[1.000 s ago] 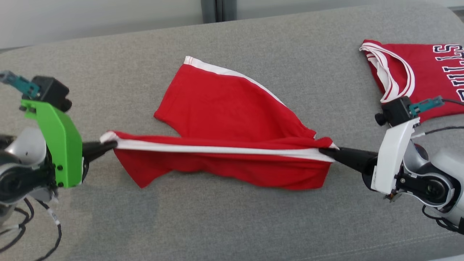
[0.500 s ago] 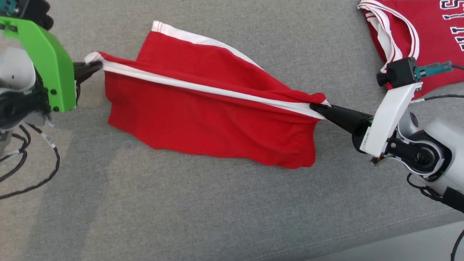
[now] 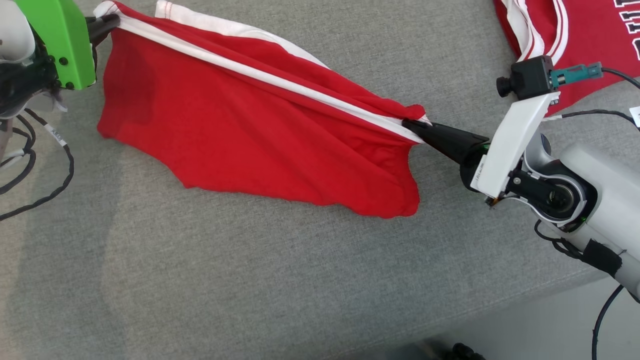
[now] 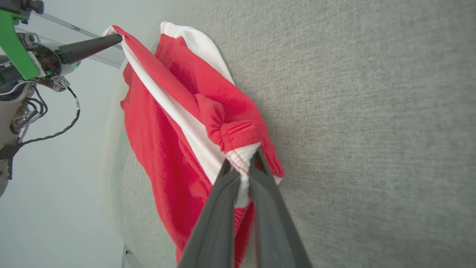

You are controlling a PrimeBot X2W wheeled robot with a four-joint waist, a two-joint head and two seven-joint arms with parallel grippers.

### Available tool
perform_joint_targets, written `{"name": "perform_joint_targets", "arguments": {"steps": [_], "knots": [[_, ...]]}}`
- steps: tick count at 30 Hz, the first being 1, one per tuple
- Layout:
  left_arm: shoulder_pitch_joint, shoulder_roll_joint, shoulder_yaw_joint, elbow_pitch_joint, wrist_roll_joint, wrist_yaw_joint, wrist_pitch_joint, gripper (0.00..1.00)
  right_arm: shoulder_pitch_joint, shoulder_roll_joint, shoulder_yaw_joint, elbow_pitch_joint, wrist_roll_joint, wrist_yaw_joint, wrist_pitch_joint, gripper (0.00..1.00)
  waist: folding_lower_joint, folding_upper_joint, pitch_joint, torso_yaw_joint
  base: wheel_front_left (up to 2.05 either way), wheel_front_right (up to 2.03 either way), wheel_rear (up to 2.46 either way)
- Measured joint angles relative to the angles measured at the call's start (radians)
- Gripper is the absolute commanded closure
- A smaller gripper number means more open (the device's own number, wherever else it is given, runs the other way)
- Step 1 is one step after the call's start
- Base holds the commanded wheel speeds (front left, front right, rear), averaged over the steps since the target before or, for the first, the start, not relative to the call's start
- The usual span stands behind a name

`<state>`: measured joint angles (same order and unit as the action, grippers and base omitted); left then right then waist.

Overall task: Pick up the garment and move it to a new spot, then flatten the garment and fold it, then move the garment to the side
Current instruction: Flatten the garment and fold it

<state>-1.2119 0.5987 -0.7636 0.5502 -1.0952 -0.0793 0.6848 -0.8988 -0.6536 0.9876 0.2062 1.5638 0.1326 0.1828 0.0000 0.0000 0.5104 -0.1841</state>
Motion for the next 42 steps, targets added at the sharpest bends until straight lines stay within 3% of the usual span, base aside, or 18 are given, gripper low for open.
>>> {"name": "perform_joint_targets", "arguments": {"steps": [1, 3, 5, 8, 9, 10, 20, 35, 42], "knots": [[-0.005, -0.007, -0.003, 0.021, 0.002, -0.005, -0.002, 1.0, -0.002, 0.006, 0.0, 0.002, -0.001, 0.0, -0.003, 1.0, 0.0, 0.0, 0.004, -0.005, 0.0, 0.0, 0.0], [-0.009, -0.018, -0.009, 0.052, 0.007, -0.012, -0.01, 1.0, -0.003, 0.013, 0.002, 0.007, -0.007, 0.0, -0.008, 0.83, 0.0, 0.0, 0.009, -0.013, 0.0, 0.0, 0.0], [-0.012, -0.027, -0.013, 0.081, 0.008, -0.019, -0.02, 1.0, -0.003, 0.021, 0.007, 0.01, -0.011, -0.001, -0.009, 0.56, 0.0, 0.0, 0.012, -0.02, 0.0, 0.0, 0.0], [-0.019, -0.042, -0.019, 0.117, 0.01, -0.03, -0.035, 1.0, -0.003, 0.031, 0.012, 0.012, -0.014, -0.001, -0.008, 0.0, 0.0, 0.0, 0.01, -0.025, 0.0, 0.0, 0.0], [-0.02, -0.047, -0.019, 0.13, 0.009, -0.035, -0.038, 0.6, -0.003, 0.032, 0.013, 0.012, -0.015, -0.001, -0.008, 0.0, 0.0, 0.0, 0.008, -0.026, 0.0, 0.0, 0.0], [-0.02, -0.051, -0.019, 0.14, 0.009, -0.036, -0.046, 0.0, -0.003, 0.034, 0.014, 0.013, -0.014, -0.001, -0.008, 0.0, 0.0, 0.0, 0.005, -0.026, 0.0, 0.0, 0.0], [-0.019, -0.05, -0.05, 0.184, 0.0, -0.049, -0.099, 0.0, 0.025, 0.018, -0.01, 0.012, -0.008, -0.001, -0.067, 0.0, 0.0, 0.0, -0.055, -0.02, 0.0, 0.0, 0.0], [0.1, 0.081, -0.218, 0.035, -0.058, -0.05, -0.011, 0.0, 0.172, -0.044, -0.128, -0.052, -0.063, -0.002, -0.398, 0.0, 0.0, 0.0, -0.134, -0.055, 0.0, 0.0, 0.0], [0.096, 0.119, -0.256, 0.065, -0.058, -0.05, 0.01, 0.0, 0.218, -0.01, -0.164, -0.036, -0.095, -0.002, -0.436, 0.0, 0.0, 0.0, -0.104, -0.097, 0.0, 0.0, 0.0]]}}
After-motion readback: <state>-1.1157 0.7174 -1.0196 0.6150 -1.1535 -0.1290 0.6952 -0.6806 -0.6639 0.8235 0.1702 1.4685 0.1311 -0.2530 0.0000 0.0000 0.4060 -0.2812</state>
